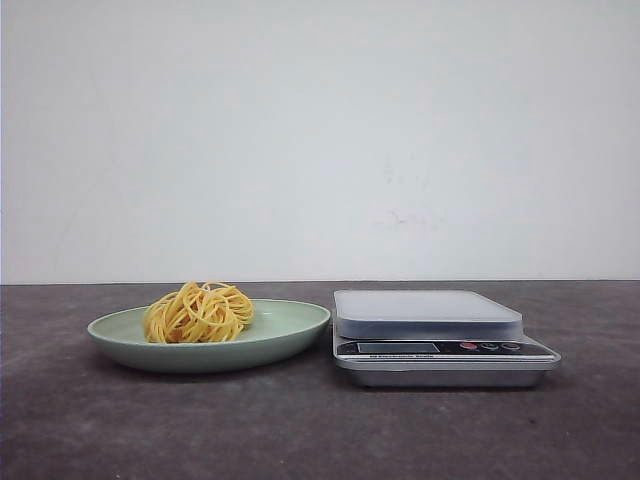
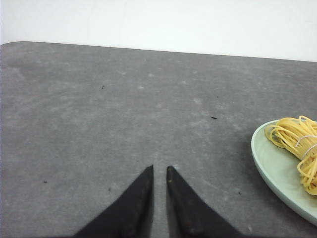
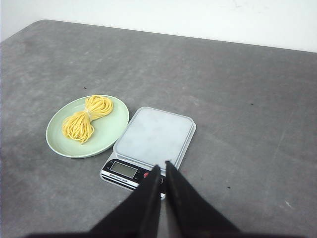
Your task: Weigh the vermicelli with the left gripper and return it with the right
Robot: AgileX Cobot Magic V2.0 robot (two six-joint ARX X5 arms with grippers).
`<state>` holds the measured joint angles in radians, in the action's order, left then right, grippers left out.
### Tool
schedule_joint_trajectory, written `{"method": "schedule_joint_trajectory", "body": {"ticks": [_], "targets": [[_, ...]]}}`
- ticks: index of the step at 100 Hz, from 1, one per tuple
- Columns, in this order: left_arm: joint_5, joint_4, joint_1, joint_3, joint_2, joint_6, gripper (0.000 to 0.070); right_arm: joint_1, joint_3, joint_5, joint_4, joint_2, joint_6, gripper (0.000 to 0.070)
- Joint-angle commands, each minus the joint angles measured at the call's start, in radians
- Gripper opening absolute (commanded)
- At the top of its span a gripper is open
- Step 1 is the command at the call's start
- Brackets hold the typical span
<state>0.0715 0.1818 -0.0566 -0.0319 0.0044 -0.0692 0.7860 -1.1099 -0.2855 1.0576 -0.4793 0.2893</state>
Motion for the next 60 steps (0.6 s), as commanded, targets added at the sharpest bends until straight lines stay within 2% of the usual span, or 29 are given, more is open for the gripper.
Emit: {"method": "schedule_joint_trajectory", "body": {"ticks": [1, 52, 60], "targets": [[-0.004, 0.005, 0.0, 0.018, -0.001, 0.012, 0.0012, 0.01, -0.014, -0.003, -0.011, -0.002, 0.01, 0.0007], [-0.004, 0.005, 0.0, 0.018, -0.001, 0.012, 0.0012, 0.01, -0.014, -0.003, -0.011, -0.002, 0.009, 0.0007], [-0.004, 0.005, 0.0, 0.018, -0.001, 0.012, 0.0012, 0.01, -0.014, -0.028, -0.031, -0.002, -0.032, 0.0007]]}}
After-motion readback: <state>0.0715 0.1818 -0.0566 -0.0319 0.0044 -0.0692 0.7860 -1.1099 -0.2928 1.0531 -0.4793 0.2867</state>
